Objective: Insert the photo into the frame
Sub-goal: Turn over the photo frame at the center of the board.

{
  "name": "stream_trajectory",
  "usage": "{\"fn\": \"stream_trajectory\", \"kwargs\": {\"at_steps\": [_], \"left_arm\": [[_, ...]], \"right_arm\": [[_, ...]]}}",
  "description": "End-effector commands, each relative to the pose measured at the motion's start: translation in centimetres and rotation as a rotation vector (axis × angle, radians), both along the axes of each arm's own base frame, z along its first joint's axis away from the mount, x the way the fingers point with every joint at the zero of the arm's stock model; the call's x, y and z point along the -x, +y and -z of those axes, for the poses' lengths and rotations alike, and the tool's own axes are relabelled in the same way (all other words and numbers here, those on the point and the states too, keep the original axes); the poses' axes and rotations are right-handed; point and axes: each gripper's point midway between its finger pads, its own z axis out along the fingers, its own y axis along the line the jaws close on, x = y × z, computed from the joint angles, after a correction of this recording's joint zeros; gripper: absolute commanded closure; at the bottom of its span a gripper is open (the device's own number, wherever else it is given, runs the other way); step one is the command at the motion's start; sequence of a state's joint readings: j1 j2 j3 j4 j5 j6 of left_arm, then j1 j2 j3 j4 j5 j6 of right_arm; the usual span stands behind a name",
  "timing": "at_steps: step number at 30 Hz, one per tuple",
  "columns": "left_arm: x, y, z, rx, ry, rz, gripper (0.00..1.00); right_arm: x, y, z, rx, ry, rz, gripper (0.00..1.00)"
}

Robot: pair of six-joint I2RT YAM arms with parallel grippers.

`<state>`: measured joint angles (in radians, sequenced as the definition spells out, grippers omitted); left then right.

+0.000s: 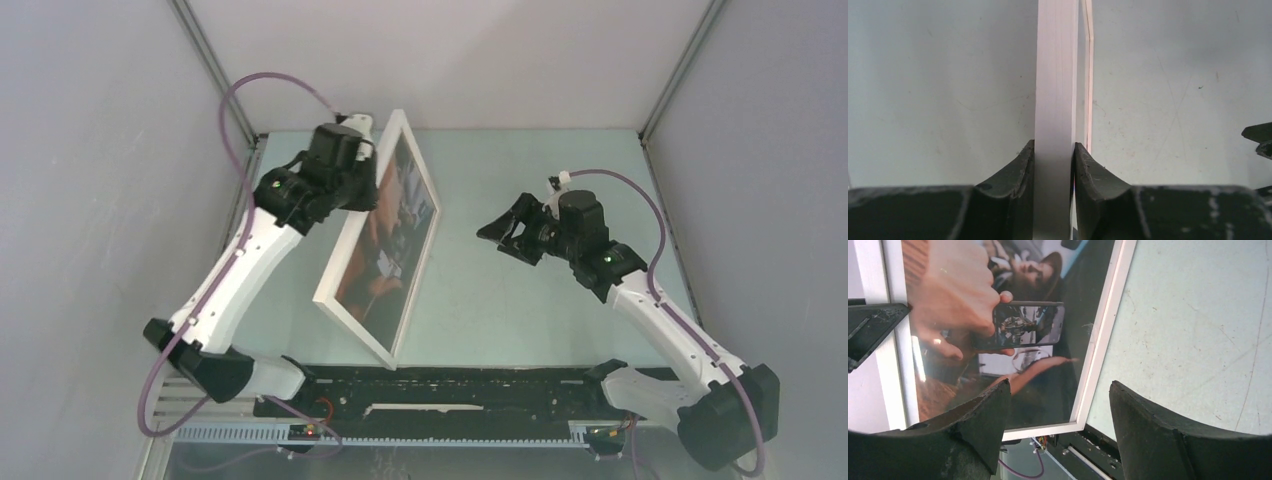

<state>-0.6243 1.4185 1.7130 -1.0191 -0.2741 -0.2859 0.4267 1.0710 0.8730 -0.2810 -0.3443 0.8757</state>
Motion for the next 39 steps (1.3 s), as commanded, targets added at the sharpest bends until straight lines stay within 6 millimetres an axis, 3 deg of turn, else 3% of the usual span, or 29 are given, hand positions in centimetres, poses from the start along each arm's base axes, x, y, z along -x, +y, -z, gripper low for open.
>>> {"fn": "stream_trajectory", "kwargs": {"at_steps": [1, 2, 6, 7, 13, 18, 22, 29, 36, 39], "left_arm": [[-0.4, 2.7, 0.8, 0.157, 0.017, 0.015, 0.92], [-0.7, 3.0, 1.2, 0.196, 0.021, 0.023, 0.98], [-2.8, 4.0, 2.2, 0.407, -0.007, 0.026, 1.0], [-3.1, 4.0, 3.8, 0.467, 0.016, 0.019, 1.0], [-4.9, 0.8, 9.6, 0.75, 0.158, 0.062, 1.0], [-6.9, 0.1, 13.8, 0.832, 0.15, 0.023, 1.0], [-7.9, -1.8, 16.4, 0.944, 0.183, 0.015, 1.0], [-8.6, -3.6, 21.0, 0.947, 0.243, -0.067, 1.0], [-9.2, -5.1, 23.2, 0.964, 0.225, -0.174, 1.0], [-8.7, -4.5, 25.0, 0.941, 0.236, -0.248, 0.88]], "right_arm": [[0.4, -1.0, -0.7, 0.005, -0.037, 0.005, 0.21], [0.5, -1.2, -0.6, 0.009, -0.037, 0.01, 0.21], [0.4, -2.2, 0.0, 0.018, -0.027, 0.033, 0.2], [0.4, -2.4, 0.2, 0.021, -0.022, 0.038, 0.2], [0.8, -3.6, 0.9, 0.031, -0.008, 0.061, 0.2], [0.9, -4.9, 1.4, 0.048, -0.005, 0.088, 0.2], [0.9, -5.7, 1.9, 0.047, 0.006, 0.107, 0.2], [1.0, -6.6, 2.3, 0.052, 0.011, 0.123, 0.2], [1.0, -7.3, 2.6, 0.051, 0.02, 0.131, 0.2], [1.1, -7.7, 2.5, 0.054, 0.013, 0.141, 0.2]]}}
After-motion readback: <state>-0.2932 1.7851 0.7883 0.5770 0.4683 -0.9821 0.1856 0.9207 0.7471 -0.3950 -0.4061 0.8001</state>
